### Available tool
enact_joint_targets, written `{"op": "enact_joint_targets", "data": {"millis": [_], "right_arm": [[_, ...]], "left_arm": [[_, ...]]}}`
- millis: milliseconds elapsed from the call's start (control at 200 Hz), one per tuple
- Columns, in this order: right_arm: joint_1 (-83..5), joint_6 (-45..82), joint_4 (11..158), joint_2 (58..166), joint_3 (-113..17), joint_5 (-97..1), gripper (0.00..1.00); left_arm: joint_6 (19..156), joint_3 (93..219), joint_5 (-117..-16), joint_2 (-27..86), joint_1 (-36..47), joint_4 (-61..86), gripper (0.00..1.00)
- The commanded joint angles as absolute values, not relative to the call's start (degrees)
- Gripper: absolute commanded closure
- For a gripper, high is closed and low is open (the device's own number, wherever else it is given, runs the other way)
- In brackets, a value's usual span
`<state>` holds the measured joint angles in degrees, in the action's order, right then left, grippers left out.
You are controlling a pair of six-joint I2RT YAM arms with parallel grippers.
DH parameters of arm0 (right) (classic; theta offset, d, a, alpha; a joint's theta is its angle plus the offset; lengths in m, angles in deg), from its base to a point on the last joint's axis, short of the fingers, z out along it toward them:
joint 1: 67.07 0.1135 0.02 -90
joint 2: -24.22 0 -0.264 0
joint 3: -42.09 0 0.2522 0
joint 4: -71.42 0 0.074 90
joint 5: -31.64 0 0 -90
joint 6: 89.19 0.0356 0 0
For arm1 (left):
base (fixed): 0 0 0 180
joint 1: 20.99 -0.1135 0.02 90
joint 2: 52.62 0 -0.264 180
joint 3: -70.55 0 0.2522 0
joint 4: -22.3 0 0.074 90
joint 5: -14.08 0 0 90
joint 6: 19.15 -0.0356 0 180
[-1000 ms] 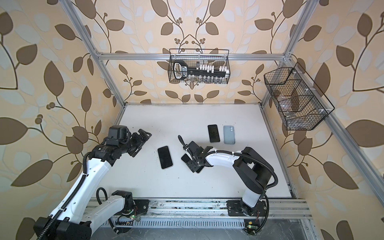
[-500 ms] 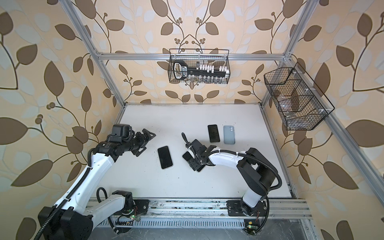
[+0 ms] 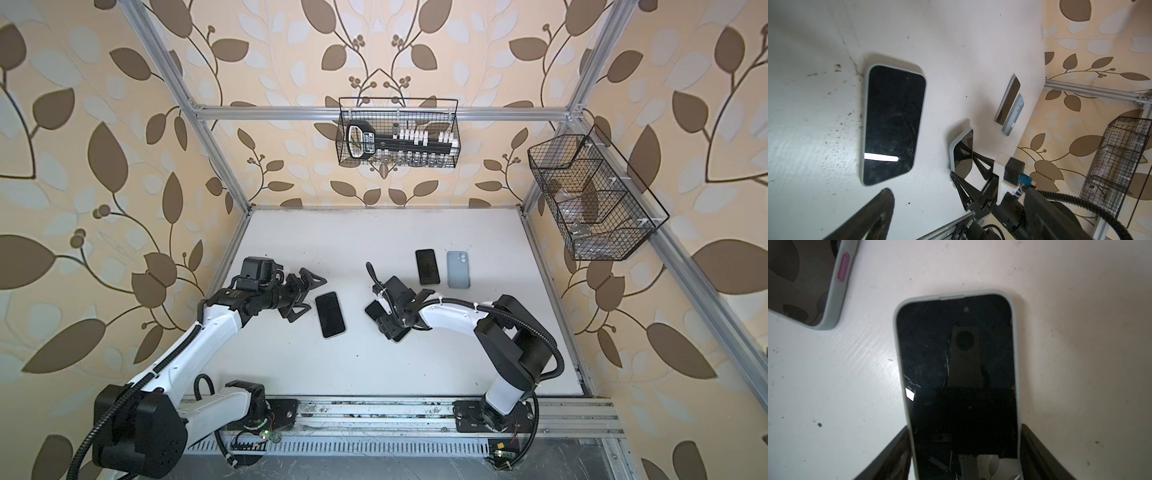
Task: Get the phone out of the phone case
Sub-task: 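Lift the black phone with the right gripper toward the approaching left gripper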
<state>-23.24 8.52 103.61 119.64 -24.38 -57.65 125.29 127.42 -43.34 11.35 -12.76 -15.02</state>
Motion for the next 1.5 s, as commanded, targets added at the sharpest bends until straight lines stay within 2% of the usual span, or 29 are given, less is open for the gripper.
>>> {"op": "enact_joint_targets", "data": {"millis": [0,195,460,725,815,1210,1495], "right_arm": [[-24.1,8.6,102.7,116.5,-24.6,-54.6,0.32],[-25.2,8.4,104.4,114.3,-25.9,-52.0,0.32],[-26.5,8.7,106.3,110.6,-27.4,-47.9,0.31],[-27.0,9.8,106.5,107.7,-28.2,-45.6,0.31],[-27.5,10.3,106.3,107.7,-28.4,-44.7,0.31],[-28.7,12.9,104.9,107.4,-29.0,-42.7,0.31],[-28.7,13.8,104.3,107.2,-29.3,-41.6,0.31]], "left_arm": [[126.6,126.4,-41.1,13.1,-9.4,-7.9,0.01],[128.2,126.3,-43.5,16.9,-1.8,-0.4,0.01],[130.2,127.1,-44.2,22.3,3.5,7.7,0.05],[133.1,127.2,-44.5,26.1,6.8,15.6,0.20],[133.0,128.1,-44.7,26.9,7.9,15.9,0.23],[134.6,127.7,-46.2,27.8,9.5,18.1,0.44],[135.1,128.6,-46.7,29.0,10.1,19.5,0.51]]}}
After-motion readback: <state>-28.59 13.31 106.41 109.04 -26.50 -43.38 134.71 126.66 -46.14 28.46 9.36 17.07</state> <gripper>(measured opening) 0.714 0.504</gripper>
